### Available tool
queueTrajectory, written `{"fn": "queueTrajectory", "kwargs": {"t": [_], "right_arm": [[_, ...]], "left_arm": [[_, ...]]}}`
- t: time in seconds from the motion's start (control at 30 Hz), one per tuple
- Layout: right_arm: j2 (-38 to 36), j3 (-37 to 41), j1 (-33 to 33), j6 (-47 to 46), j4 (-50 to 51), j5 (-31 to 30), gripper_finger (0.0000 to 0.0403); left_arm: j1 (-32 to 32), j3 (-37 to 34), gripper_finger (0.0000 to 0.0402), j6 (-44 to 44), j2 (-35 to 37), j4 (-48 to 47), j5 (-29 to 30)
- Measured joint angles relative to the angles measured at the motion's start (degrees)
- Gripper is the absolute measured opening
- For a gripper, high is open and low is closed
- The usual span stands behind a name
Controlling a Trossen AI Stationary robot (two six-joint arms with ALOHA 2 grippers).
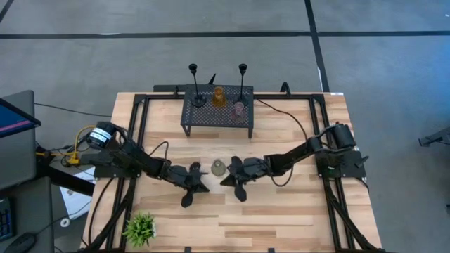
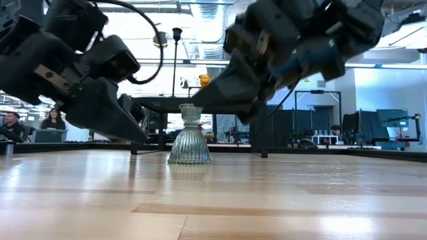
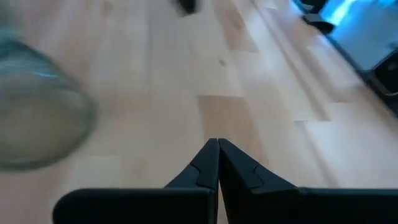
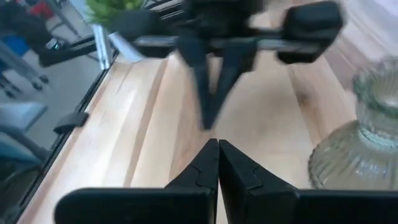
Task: Pick & Place candle stick holders
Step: Put the green glass candle holder on the shelf
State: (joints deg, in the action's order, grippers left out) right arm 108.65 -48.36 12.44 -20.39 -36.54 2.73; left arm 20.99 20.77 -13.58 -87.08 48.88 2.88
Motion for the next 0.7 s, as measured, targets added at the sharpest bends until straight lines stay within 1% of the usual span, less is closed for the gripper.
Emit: {"fn": "queueTrajectory", "kwargs": {"t": [0.17,0.3,0.5,0.6,0.7], "right_arm": [[-3.9,0.9,0.7,6.0,3.8,0.0,0.0],[-7.4,3.7,0.1,8.3,2.5,-0.7,0.0],[-15.3,12.2,-0.5,9.7,-3.8,-1.8,0.0],[-19.6,17.1,-0.5,10.5,-7.7,-4.2,0.0],[-23.4,21.1,-0.5,10.5,-10.9,-5.6,0.0]], "left_arm": [[0.0,-5.1,0.0005,5.2,8.1,0.0,4.5],[-0.1,-7.4,0.0005,7.6,12.4,0.1,7.4],[-1.1,-7.6,0.0005,8.9,13.2,0.4,9.4],[-2.3,-7.7,0.0005,9.2,12.8,0.3,9.5],[-3.3,-7.6,0.0005,11.9,12.8,0.5,9.6]]}}
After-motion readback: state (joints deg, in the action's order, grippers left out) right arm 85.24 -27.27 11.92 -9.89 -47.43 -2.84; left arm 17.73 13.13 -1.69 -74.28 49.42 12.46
